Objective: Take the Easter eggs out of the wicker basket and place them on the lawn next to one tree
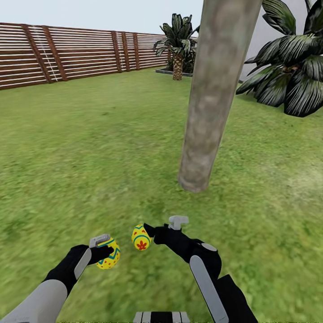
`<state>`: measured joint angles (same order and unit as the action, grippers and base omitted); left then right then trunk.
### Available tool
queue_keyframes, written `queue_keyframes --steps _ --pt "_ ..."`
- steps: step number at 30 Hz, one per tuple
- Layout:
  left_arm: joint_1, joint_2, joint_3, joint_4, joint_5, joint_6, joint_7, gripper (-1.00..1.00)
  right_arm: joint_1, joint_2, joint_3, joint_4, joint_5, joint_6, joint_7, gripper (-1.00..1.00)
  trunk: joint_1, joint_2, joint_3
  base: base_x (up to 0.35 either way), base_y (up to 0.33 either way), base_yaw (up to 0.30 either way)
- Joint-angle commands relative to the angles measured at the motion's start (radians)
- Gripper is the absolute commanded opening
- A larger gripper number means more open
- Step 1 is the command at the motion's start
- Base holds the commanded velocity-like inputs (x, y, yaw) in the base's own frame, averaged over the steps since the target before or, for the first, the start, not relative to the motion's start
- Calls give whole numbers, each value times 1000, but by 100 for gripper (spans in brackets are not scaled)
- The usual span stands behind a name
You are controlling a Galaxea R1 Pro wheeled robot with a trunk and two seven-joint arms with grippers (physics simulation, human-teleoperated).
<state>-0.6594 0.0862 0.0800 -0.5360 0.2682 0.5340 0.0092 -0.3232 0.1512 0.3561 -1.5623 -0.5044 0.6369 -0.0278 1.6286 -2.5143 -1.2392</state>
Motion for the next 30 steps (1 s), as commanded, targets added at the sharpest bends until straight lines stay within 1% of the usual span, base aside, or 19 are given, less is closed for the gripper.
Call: queue_keyframes --steps 1,9,19,26,30 --pt "0 0 3 -2 6 6 0 -100 0 0 0 -1 -5 4 -3 100 0 -1 -5 0 0 -7" --pt "0 1 4 -2 6 6 0 -100 0 1 0 -1 -5 4 -3 100 4 -2 -33 0 0 -49" --pt "0 1 4 -2 6 6 0 -100 0 1 0 -1 -5 4 -3 100 8 -5 -72 0 0 -4" --pt "0 1 6 -2 6 8 0 -100 0 1 0 -1 -5 4 -3 100 8 -5 -72 2 0 0" --pt "0 3 6 -2 6 8 0 -100 0 1 0 -1 -5 4 -3 100 8 -5 -72 239 0 0"
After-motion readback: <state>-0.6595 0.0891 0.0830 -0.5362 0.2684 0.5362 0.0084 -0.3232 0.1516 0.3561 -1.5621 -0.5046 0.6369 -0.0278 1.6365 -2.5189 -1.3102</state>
